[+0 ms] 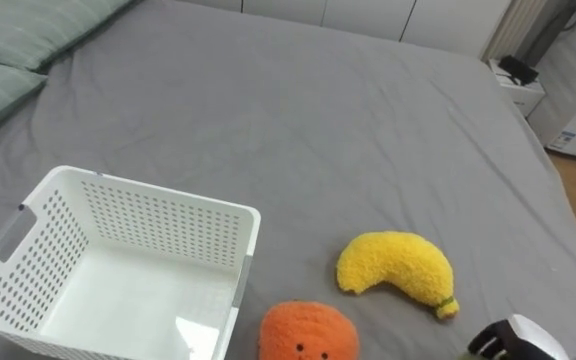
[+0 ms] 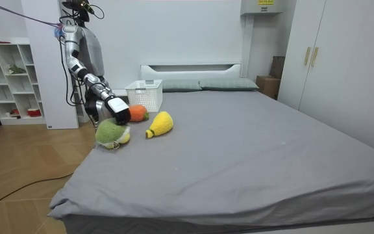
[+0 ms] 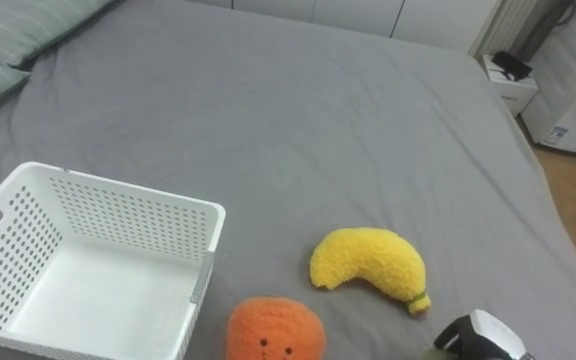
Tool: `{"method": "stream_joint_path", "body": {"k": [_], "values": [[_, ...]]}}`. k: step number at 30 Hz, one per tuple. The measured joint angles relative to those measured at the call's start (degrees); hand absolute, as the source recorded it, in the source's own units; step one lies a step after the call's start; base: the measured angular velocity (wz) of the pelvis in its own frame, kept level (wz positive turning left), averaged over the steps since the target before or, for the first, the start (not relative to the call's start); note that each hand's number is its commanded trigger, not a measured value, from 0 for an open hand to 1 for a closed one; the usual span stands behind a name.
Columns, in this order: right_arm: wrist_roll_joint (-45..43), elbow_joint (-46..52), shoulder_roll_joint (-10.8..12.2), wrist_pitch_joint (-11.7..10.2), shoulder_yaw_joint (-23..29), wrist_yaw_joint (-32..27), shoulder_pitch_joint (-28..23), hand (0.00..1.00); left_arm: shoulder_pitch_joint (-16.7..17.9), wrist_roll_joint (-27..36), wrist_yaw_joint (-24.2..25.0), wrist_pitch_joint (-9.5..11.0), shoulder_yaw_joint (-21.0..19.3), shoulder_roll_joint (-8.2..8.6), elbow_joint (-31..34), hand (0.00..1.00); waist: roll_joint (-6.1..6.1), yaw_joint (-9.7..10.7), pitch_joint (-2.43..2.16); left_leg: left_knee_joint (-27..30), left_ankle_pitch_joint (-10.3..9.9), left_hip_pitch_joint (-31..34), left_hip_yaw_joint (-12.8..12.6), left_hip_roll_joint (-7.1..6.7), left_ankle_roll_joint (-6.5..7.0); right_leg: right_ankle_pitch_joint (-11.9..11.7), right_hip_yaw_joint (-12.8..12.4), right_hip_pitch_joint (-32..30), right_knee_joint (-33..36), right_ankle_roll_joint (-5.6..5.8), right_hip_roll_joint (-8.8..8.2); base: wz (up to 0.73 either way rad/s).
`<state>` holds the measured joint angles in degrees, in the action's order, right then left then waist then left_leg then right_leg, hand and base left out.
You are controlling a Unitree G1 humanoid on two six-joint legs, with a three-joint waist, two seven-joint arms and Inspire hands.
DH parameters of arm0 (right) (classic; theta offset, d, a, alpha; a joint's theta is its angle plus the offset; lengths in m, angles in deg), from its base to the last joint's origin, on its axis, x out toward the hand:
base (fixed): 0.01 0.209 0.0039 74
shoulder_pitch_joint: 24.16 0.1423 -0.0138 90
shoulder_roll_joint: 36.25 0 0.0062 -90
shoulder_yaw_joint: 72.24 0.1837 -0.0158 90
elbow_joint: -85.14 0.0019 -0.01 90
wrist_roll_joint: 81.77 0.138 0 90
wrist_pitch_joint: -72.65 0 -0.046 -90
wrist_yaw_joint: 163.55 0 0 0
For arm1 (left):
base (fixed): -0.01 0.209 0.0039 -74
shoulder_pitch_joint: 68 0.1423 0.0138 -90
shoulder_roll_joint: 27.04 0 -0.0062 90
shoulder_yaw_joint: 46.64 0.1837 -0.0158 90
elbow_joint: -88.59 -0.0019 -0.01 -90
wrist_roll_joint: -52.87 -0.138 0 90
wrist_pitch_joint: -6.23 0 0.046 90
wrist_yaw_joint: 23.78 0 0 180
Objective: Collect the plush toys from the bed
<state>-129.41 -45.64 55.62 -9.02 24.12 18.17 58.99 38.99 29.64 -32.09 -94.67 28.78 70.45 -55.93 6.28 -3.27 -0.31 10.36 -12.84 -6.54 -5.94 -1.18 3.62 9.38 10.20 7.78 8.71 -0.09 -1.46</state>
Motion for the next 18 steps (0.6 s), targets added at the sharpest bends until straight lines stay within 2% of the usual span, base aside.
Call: {"method": "stream_joint_path", "body": {"k": [11,18], "values": [[0.1,-1.7,0.0,0.0,0.0,0.3,0.0,1.0,0.1,0.0,0.0,0.0,0.0,0.05,0.1,0.0,-0.75,0.0,-0.19,0.1,0.0,-0.1,0.0,0.0,0.01,0.0,0.1,0.1,0.2,-0.01,0.01,0.0],[-0.1,-1.7,0.0,-0.1,0.0,0.4,0.0,1.0,0.1,0.0,0.0,0.0,0.0,0.02,0.6,0.0,-0.5,0.1,-0.14,0.1,0.0,-0.1,0.0,0.0,0.04,0.0,0.0,0.1,0.3,-0.01,-0.01,0.0]]}}
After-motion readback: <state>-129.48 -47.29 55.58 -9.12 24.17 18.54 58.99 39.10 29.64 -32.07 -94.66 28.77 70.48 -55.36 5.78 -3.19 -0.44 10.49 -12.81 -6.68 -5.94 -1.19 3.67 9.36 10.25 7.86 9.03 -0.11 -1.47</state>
